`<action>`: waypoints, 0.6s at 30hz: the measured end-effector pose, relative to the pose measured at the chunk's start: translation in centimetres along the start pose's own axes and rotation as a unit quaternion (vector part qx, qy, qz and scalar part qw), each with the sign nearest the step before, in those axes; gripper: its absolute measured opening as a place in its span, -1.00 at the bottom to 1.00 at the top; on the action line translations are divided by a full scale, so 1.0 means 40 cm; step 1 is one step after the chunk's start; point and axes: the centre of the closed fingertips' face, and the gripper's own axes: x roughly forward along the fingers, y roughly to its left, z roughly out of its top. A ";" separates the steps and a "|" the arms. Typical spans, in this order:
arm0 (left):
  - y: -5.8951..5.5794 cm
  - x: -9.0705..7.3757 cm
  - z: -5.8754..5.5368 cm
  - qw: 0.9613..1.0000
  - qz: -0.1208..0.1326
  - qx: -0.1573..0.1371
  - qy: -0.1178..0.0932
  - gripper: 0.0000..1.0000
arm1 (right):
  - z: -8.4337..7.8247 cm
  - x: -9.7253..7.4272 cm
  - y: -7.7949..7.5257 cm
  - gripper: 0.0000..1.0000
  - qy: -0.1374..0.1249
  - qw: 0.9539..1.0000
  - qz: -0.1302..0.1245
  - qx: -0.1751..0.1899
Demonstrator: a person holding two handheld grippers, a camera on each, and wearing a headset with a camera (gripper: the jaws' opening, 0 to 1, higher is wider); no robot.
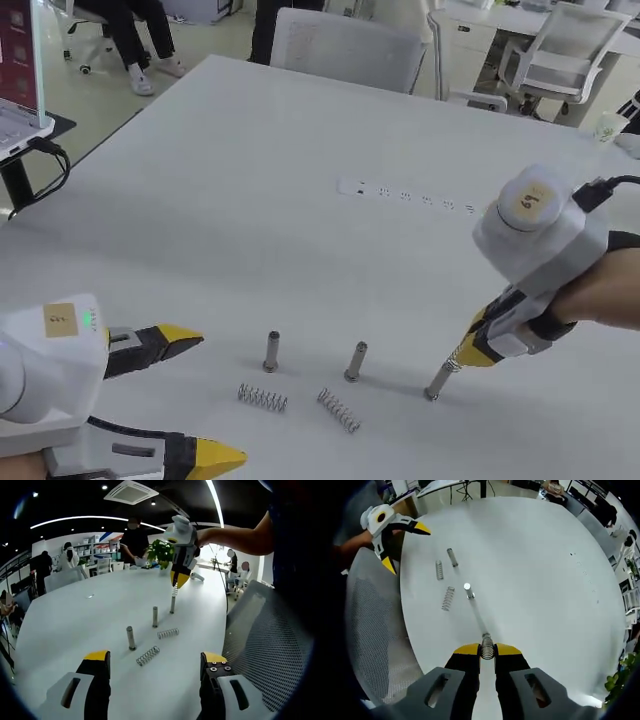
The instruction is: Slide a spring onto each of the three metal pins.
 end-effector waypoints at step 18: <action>0.000 -0.003 0.002 1.000 -0.001 -0.001 0.002 0.36 | 0.002 0.018 0.000 -0.84 0.006 1.000 0.002 -0.007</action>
